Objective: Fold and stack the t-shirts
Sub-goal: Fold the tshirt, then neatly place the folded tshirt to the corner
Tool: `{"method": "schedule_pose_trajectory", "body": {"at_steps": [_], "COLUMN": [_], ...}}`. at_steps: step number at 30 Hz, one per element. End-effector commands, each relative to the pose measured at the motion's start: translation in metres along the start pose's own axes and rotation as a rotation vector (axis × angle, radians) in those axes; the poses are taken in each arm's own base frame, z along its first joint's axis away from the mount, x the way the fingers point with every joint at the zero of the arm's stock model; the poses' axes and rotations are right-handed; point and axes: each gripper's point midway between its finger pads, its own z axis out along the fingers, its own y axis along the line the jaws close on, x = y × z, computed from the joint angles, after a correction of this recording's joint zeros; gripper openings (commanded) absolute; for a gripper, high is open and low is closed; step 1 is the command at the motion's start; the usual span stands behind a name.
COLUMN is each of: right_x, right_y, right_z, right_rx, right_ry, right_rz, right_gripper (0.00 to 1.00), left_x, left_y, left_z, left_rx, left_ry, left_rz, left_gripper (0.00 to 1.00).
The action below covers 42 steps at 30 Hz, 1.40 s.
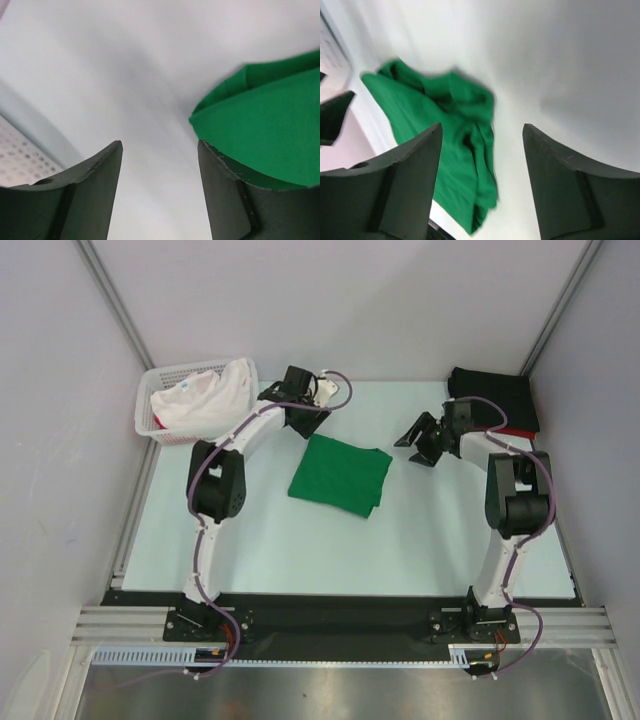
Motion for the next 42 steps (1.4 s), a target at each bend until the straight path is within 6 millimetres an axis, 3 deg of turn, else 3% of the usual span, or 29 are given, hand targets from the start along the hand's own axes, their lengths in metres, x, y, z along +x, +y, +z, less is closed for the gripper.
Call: {"method": "schedule_pose_trajectory", "body": {"at_steps": [1,2,3,4,7,11,15,16,22,26,27,30,31,33,34,37,38,39,40,41,42], "right_x": [0.007,0.018,0.044,0.047,0.082,0.101,0.114,0.116,0.110,0.096,0.089,0.069,0.050,0.037,0.015,-0.002,-0.030,-0.033,-0.045,-0.070,-0.082], "right_y": [0.020,0.020,0.015,0.020,0.016,0.007,0.010,0.017,0.024,0.024,0.031,0.033,0.045,0.032,0.048,0.023,0.037,0.023,0.025,0.035,0.027], "right_z": [-0.036,-0.039,-0.037,-0.042,-0.033,-0.011,0.007,0.010,0.030,0.036,0.034,0.028,0.027,0.022,0.018,0.018,0.018,0.012,0.011,0.010,0.006], "right_rx": [0.023,0.026,0.043,0.038,0.032,0.059,0.038,0.003,-0.075,-0.106,-0.136,-0.145,-0.171,-0.116,-0.129,-0.019,-0.013,0.070,0.102,0.117,0.184], "right_ry": [-0.100,-0.090,-0.050,-0.070,-0.016,0.042,0.076,0.083,0.084,0.085,0.082,0.090,0.068,0.115,0.086,0.129,0.089,0.124,0.113,0.065,0.059], "right_rz": [-0.129,-0.140,-0.152,-0.147,-0.131,-0.115,-0.106,-0.100,-0.059,-0.041,-0.060,-0.094,-0.171,-0.208,-0.271,-0.446,-0.561,-0.586,-0.622,-0.677,-0.708], "right_gripper": [0.71,0.74,0.76,0.79,0.99,0.99,0.85,0.74,0.38,0.05,0.00,0.00,0.00,0.00,0.00,0.00,0.00,0.00,0.00,0.00,0.00], "left_x": [-0.021,-0.016,-0.003,0.004,0.028,0.053,0.069,0.072,0.078,0.081,0.083,0.086,0.089,0.093,0.095,0.104,0.106,0.109,0.109,0.110,0.111], "left_y": [0.017,0.011,0.005,0.002,-0.004,-0.004,-0.004,-0.002,-0.002,-0.002,-0.003,0.000,0.004,0.008,0.013,0.023,0.025,0.028,0.030,0.030,0.030], "left_z": [-0.059,-0.065,-0.076,-0.081,-0.101,-0.127,-0.151,-0.154,-0.170,-0.177,-0.177,-0.185,-0.188,-0.195,-0.198,-0.206,-0.209,-0.210,-0.211,-0.212,-0.211], "left_rx": [-0.028,0.008,0.026,0.036,0.059,0.076,0.069,0.062,0.054,0.046,0.044,0.033,0.023,-0.002,-0.021,-0.087,-0.102,-0.119,-0.125,-0.125,-0.119], "left_ry": [-0.098,-0.108,-0.097,-0.093,-0.076,-0.080,-0.100,-0.101,-0.128,-0.135,-0.133,-0.136,-0.134,-0.132,-0.129,-0.112,-0.106,-0.093,-0.089,-0.081,-0.074], "left_rz": [-0.063,-0.067,-0.074,-0.076,-0.084,-0.117,-0.143,-0.144,-0.165,-0.159,-0.159,-0.151,-0.153,-0.149,-0.152,-0.136,-0.126,-0.126,-0.127,-0.131,-0.135], "left_gripper": [0.69,0.69,0.69,0.69,0.70,0.70,0.70,0.70,0.70,0.70,0.70,0.70,0.70,0.71,0.71,0.72,0.72,0.72,0.72,0.72,0.72]}}
